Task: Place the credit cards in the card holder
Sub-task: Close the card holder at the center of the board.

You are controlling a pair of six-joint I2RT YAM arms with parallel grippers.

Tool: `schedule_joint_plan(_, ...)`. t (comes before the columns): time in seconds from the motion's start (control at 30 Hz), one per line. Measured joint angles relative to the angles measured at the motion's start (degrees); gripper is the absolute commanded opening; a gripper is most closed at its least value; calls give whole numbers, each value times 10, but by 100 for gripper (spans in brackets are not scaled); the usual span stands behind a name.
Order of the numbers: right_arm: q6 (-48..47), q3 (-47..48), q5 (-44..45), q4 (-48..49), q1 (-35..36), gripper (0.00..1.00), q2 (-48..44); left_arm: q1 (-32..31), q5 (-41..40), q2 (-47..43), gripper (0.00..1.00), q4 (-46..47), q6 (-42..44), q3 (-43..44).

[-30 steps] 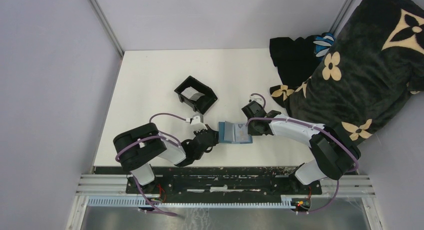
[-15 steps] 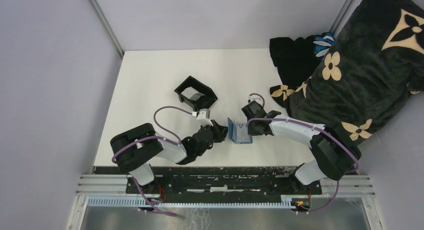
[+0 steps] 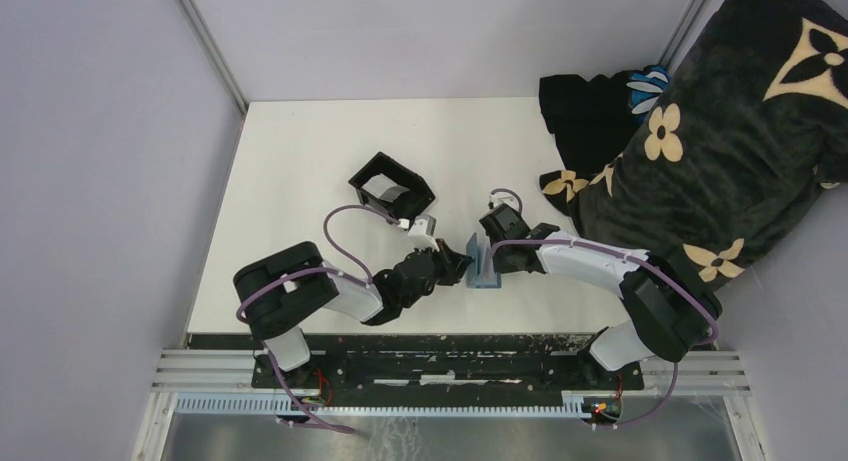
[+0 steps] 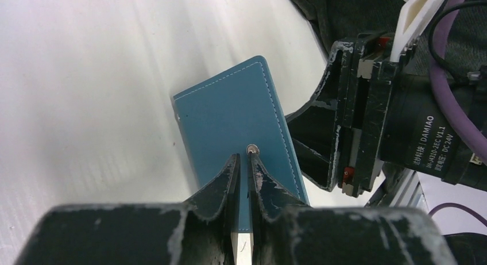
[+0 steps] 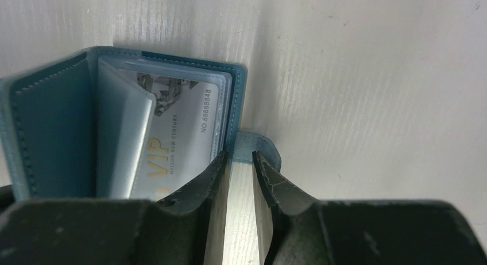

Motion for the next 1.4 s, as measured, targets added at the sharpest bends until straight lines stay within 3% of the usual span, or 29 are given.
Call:
schedule_joint_plan(0.87,1,1,41,-18,0,27,-52,-23,41,39,16,-8,3,48)
schedule_joint_plan(1.4,1,7,54,-47,0,30,-112,-52,33,69,15,-121,6,111)
